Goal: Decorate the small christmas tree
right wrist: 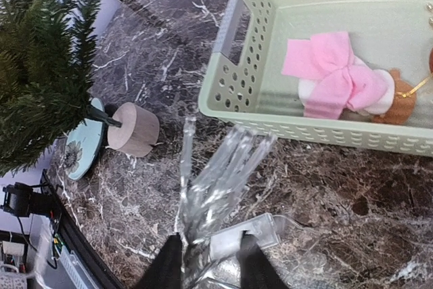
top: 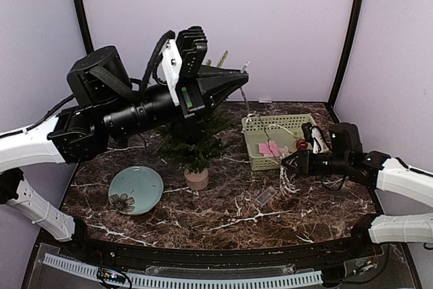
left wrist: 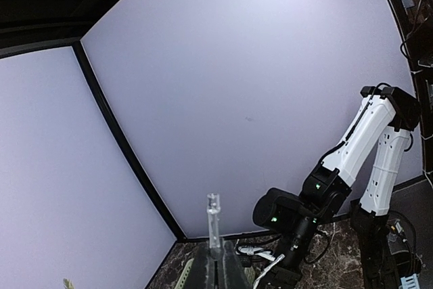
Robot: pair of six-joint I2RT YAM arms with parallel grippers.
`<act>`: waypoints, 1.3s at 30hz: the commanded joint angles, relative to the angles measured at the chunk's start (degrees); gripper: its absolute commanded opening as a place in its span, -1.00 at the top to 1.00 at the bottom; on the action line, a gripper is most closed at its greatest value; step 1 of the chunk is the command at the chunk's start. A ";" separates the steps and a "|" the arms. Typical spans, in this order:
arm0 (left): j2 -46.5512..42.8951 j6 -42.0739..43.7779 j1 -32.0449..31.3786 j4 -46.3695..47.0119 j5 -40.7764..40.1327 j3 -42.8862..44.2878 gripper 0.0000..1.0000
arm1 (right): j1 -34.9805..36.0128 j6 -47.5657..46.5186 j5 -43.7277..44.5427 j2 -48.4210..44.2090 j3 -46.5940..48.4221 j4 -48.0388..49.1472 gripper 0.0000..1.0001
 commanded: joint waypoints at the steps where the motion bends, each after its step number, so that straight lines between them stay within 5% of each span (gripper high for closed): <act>1: -0.88 -0.19 -0.23 -0.01 -0.54 3.42 1.00 | -0.28 -2.52 -3.88 -2.90 1.29 7.34 -0.15; 6: 2.51 -0.98 -0.23 -2.29 -1.06 7.90 1.00 | -0.20 -5.43 -7.85 -6.95 3.69 9.57 -0.61; 16: 5.07 -2.32 -0.19 -3.53 -0.34 15.79 1.00 | 4.73 -9.85 -17.73 -12.28 -0.43 25.35 -0.64; 25: 7.01 -1.66 -0.23 -3.54 -1.00 20.26 1.00 | 12.46 -16.23 -19.40 -10.58 -2.46 27.57 -0.64; 29: 7.66 -0.74 -0.23 -3.54 -1.66 22.16 1.00 | 14.61 -18.22 -17.58 -10.31 -4.33 29.01 -0.95; 39: 8.75 0.61 -0.23 -4.09 -1.73 26.35 1.00 | 21.29 -21.52 -9.37 2.02 -4.54 29.88 -0.61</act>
